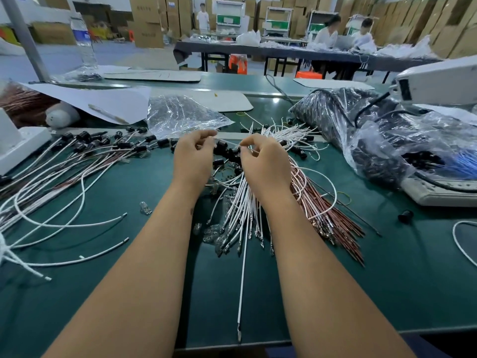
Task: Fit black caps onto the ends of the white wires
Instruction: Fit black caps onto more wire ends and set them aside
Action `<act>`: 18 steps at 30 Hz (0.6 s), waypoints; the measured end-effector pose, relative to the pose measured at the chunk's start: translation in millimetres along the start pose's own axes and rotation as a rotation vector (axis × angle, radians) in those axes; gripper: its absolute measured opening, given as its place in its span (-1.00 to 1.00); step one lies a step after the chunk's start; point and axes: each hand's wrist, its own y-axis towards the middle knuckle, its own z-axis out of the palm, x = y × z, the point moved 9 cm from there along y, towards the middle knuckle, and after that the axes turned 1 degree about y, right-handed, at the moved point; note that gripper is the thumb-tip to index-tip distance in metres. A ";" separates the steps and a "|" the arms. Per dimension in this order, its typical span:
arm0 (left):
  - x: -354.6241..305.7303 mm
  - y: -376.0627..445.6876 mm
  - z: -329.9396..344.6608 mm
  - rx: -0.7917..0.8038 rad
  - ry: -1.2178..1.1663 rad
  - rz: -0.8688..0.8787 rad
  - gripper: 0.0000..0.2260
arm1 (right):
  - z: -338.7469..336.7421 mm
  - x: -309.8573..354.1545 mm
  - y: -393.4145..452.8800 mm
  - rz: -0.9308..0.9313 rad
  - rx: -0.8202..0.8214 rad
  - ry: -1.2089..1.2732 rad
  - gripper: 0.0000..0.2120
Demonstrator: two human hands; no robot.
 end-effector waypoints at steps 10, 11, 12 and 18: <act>25.2 -4.1 5.7 0.004 -0.648 -0.398 -0.91 | -1.7 1.7 -0.7 0.013 -0.012 0.083 -0.88; 24.9 -4.2 5.5 0.007 -0.632 -0.395 -0.90 | -2.1 1.8 -0.7 0.012 -0.017 0.090 -0.87; 24.1 -4.2 4.6 0.006 -0.604 -0.386 -0.89 | -2.9 1.8 -0.7 0.012 -0.024 0.097 -0.87; 10.9 -2.2 1.7 0.007 -0.435 -0.241 -0.89 | -3.6 2.1 0.8 -0.009 -0.042 0.079 -0.87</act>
